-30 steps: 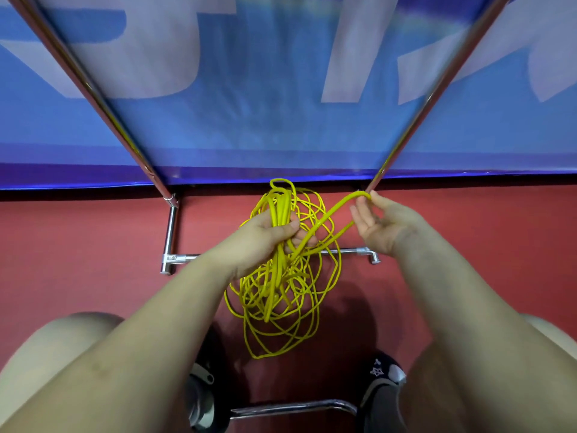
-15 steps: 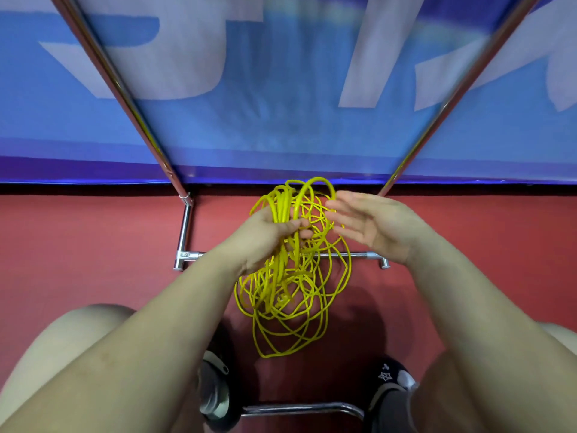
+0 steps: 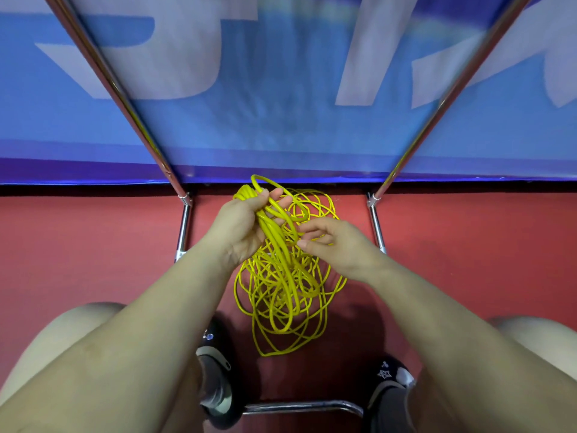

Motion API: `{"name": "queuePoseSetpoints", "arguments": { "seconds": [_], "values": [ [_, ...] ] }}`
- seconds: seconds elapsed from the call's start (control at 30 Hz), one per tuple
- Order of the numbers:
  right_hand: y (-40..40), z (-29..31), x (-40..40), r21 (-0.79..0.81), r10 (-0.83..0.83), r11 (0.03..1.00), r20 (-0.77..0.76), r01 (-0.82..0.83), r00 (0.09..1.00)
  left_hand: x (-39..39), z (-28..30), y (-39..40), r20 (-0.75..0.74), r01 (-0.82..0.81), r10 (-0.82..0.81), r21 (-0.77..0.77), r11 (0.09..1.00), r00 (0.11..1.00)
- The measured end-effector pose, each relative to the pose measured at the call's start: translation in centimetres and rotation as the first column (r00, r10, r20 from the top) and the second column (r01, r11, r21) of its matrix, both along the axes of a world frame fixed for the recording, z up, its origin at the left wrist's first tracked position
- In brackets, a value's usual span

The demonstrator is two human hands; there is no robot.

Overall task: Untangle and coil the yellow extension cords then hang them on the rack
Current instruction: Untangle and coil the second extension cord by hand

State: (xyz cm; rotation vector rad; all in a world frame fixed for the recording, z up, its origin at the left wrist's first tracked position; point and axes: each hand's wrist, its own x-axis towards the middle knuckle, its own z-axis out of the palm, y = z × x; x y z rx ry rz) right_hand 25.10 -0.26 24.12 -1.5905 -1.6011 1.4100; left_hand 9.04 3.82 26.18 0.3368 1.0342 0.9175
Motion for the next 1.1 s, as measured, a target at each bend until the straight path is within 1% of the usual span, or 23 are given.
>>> {"name": "queuePoseSetpoints", "arguments": {
  "seconds": [0.07,0.17,0.3,0.33,0.37,0.43,0.5,0.57,0.67,0.77,0.87,1.0,1.1],
  "values": [
    [0.0,0.0,-0.3,-0.020,-0.010,1.000,-0.040,0.010,0.999,0.0,-0.1,0.1,0.013,-0.001,0.001,0.004,1.000,1.000],
    [0.1,0.2,-0.4,0.012,-0.005,1.000,-0.027,0.006,1.000,0.2,-0.2,0.1,0.020,0.011,-0.012,0.033,0.999,1.000],
    [0.5,1.1,0.0,0.053,-0.060,0.997,-0.030,0.062,0.998,0.3,0.1,0.1,0.014,-0.004,0.003,0.107,0.994,1.000],
    [0.7,1.6,0.2,0.050,-0.088,0.995,-0.078,0.092,0.993,0.3,0.1,0.1,-0.009,0.000,0.001,0.114,0.993,1.000],
    [0.9,2.1,0.4,0.036,-0.131,0.990,-0.159,0.139,0.978,0.3,0.1,0.1,-0.045,0.006,-0.001,0.119,0.993,0.999],
    [1.3,3.1,0.9,-0.020,-0.235,0.971,-0.290,0.240,0.928,0.2,0.0,-0.1,-0.143,0.021,-0.001,0.134,0.991,0.990],
    [1.5,4.0,1.5,-0.094,-0.321,0.947,-0.302,0.307,0.898,0.0,-0.2,-0.3,-0.234,0.073,-0.032,0.169,0.983,0.972],
    [1.8,4.4,2.0,-0.170,-0.384,0.922,-0.303,0.347,0.872,-0.1,-0.2,-0.5,-0.298,0.162,-0.098,0.200,0.966,0.949],
    [2.2,4.4,2.4,-0.310,-0.508,0.857,-0.367,0.412,0.779,-0.3,-0.2,-0.7,-0.401,0.312,-0.198,0.243,0.918,0.895],
    [2.5,4.3,2.7,-0.443,-0.641,0.761,-0.401,0.475,0.654,-0.2,-0.5,-1.1,-0.438,0.396,-0.266,0.238,0.887,0.859],
    [2.6,4.2,3.0,-0.555,-0.738,0.670,-0.424,0.493,0.526,0.1,-0.9,-1.6,-0.416,0.462,-0.349,0.210,0.861,0.840],
    [2.6,3.8,3.3,-0.630,-0.833,0.554,-0.423,0.545,0.357,0.5,-1.3,-2.0,-0.341,0.526,-0.451,0.170,0.833,0.825],
    [2.8,3.8,3.5,-0.647,-0.863,0.503,-0.419,0.573,0.284,0.6,-1.5,-2.2,-0.327,0.558,-0.494,0.142,0.817,0.806]
  ]
}}
